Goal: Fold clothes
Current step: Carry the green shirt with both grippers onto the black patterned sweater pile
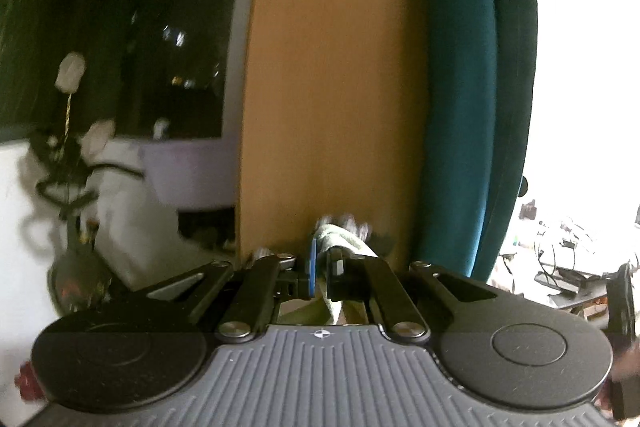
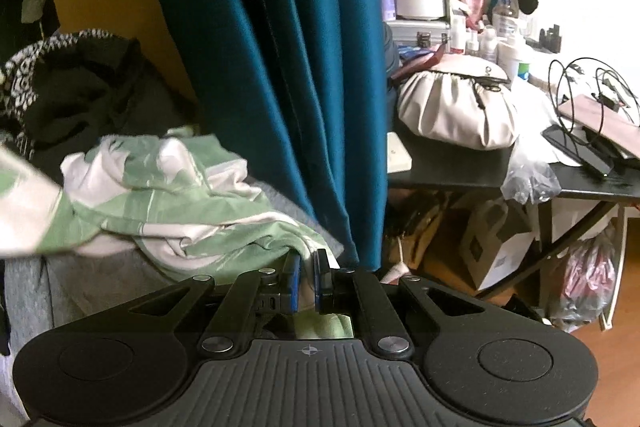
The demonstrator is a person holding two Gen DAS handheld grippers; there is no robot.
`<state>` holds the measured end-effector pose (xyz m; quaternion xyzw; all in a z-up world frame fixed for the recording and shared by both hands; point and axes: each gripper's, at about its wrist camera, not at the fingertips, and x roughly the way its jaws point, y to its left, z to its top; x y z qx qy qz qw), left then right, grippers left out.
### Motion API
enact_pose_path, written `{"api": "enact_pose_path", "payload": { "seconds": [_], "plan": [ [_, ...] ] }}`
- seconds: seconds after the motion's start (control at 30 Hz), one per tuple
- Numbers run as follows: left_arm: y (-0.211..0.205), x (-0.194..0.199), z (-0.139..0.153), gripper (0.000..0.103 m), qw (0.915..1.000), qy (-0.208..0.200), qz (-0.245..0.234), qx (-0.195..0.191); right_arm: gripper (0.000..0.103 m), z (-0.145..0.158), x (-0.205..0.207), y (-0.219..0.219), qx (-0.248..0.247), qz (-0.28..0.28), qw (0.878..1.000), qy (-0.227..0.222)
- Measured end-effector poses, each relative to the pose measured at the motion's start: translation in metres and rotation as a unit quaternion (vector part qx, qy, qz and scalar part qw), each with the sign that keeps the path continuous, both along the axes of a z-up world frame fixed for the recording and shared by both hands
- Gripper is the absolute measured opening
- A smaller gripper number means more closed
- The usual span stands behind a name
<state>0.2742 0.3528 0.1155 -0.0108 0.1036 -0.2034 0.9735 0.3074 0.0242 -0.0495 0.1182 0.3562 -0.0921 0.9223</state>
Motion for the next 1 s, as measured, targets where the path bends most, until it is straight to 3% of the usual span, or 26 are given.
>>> {"api": "enact_pose_path", "payload": {
  "seconds": [0.17,0.33,0.5,0.7,0.8,0.93,1.0],
  "plan": [
    [-0.022,0.059,0.006,0.005,0.9997,0.019,0.012,0.006,0.006,-0.008,-0.002,0.002,0.002,0.007,1.0,0.009],
    [-0.048,0.132,-0.032,0.005,0.9926,0.081,0.04,0.081,0.006,-0.009,0.0,0.003,0.003,0.013,1.0,0.014],
    [-0.064,0.158,-0.075,0.005,0.9807,0.123,0.027,0.149,0.006,-0.012,0.007,0.002,0.015,0.013,1.0,0.016],
    [-0.052,0.16,-0.09,0.005,0.9812,0.15,0.02,0.12,0.006,-0.011,0.042,0.005,0.025,0.005,0.999,0.019],
    [-0.05,0.157,-0.09,0.005,0.9812,0.148,0.014,0.122,0.006,0.018,0.073,0.011,0.019,-0.002,0.999,-0.033],
    [-0.046,0.155,-0.092,0.005,0.9826,0.154,0.017,0.102,0.006,0.061,0.102,0.03,0.052,0.045,0.989,-0.132],
    [-0.044,0.153,-0.094,0.005,0.9832,0.157,0.021,0.092,0.006,0.055,0.114,0.042,0.065,0.063,0.989,-0.12]
  ]
}}
